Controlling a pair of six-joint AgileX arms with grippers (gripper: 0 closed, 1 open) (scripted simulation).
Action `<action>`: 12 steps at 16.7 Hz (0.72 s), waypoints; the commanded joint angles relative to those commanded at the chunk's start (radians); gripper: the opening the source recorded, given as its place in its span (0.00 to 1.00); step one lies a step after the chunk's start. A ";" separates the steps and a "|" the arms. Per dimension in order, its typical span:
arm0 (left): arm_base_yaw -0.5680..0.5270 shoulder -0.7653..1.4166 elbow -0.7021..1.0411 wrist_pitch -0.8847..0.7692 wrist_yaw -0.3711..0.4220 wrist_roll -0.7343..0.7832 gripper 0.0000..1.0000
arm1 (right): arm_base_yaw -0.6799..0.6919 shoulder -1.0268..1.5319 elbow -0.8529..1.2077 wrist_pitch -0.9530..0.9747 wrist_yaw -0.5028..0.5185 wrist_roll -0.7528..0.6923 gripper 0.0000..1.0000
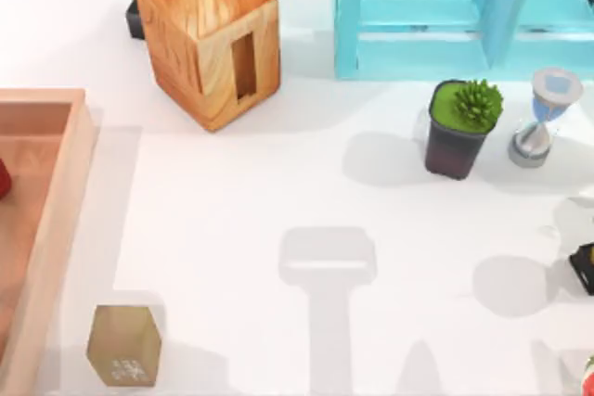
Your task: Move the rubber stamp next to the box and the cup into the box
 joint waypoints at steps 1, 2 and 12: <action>0.000 0.000 0.000 0.000 0.000 0.000 0.15 | 0.000 0.000 0.000 0.000 0.000 0.000 1.00; 0.000 0.000 0.000 0.000 0.000 0.000 0.23 | 0.000 0.000 0.000 0.000 0.000 0.000 1.00; 0.000 0.000 0.000 0.000 0.000 0.000 0.98 | 0.000 0.000 0.000 0.000 0.000 0.000 1.00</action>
